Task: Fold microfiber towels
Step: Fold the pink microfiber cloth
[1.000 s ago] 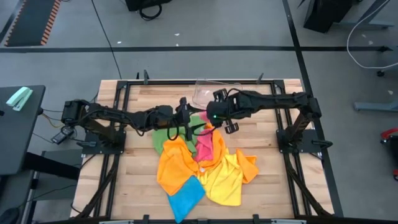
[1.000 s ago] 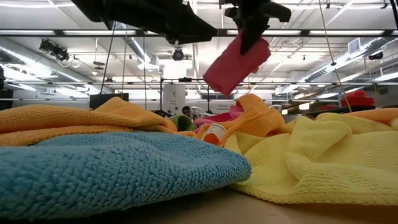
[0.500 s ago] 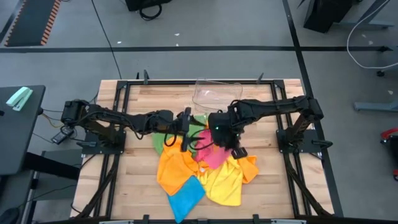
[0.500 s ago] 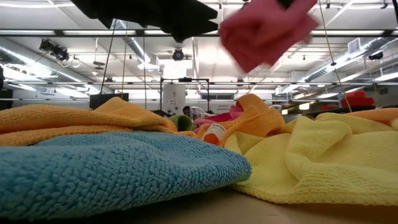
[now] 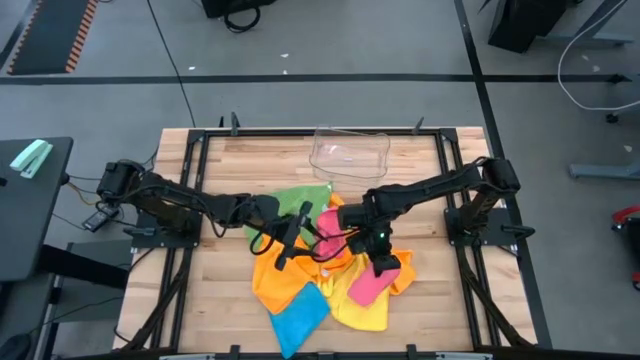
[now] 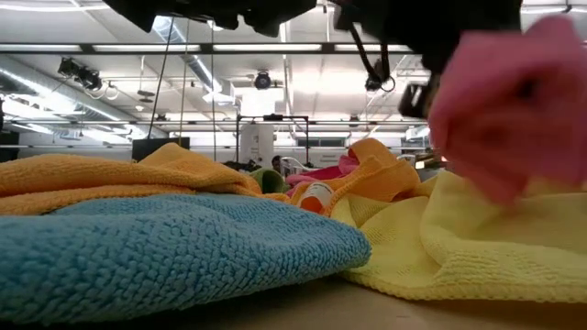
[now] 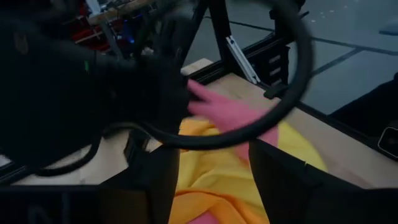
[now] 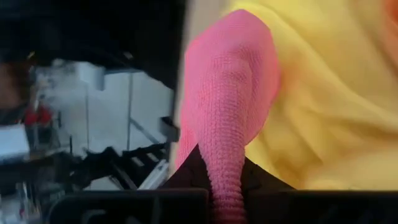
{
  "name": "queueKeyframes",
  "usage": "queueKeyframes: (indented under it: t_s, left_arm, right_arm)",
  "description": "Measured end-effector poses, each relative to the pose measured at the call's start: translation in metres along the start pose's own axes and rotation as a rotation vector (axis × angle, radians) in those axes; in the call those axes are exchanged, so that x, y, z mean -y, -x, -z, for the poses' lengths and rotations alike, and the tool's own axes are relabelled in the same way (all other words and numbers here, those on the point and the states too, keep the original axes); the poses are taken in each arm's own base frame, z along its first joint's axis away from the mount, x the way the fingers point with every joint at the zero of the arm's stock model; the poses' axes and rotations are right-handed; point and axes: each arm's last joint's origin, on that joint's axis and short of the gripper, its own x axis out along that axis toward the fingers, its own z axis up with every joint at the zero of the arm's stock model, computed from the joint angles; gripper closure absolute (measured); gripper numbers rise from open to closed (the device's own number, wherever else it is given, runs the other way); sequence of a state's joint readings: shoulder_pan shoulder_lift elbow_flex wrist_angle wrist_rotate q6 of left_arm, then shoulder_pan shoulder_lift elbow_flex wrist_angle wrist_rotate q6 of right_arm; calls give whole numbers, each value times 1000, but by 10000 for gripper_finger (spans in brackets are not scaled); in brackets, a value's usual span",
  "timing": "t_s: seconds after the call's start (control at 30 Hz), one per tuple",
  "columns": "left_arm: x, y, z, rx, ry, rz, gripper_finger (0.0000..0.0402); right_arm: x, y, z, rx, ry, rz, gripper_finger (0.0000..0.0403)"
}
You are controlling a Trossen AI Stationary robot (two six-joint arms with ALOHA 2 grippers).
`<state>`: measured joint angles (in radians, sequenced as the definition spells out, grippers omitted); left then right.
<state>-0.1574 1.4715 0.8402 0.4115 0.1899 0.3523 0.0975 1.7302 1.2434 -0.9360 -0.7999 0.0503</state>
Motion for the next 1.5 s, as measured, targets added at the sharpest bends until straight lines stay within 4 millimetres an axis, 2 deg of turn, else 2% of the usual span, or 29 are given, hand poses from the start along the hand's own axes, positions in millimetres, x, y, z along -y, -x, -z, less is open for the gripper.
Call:
queueKeyframes:
  t_s: [0.23, 0.43, 0.7, 0.9, 1.07, 1.23, 1.5]
  left_arm:
    - [-1, 0, 0, 3, 26, -4, 216]
    - [7, -1, 4, -52, 70, 40, 225]
    - [28, -8, 4, -71, 54, 111, 230]
    - [31, -17, 12, -79, 65, 113, 229]
    - [42, -24, 25, -138, 81, 152, 229]
    - [57, -28, 24, -138, 60, 196, 230]
    - [73, -32, 22, -124, 56, 240, 230]
  right_arm:
    - [44, 9, 15, 32, -257, 189, 388]
    - [56, 11, 17, 48, -347, 316, 389]
    - [57, -3, 12, 58, -470, 434, 388]
    - [54, -14, 4, 121, -571, 507, 386]
    - [48, -27, -7, 221, -576, 511, 385]
    - [38, -38, -12, 283, -568, 519, 384]
    - [35, -42, -11, 308, -609, 569, 384]
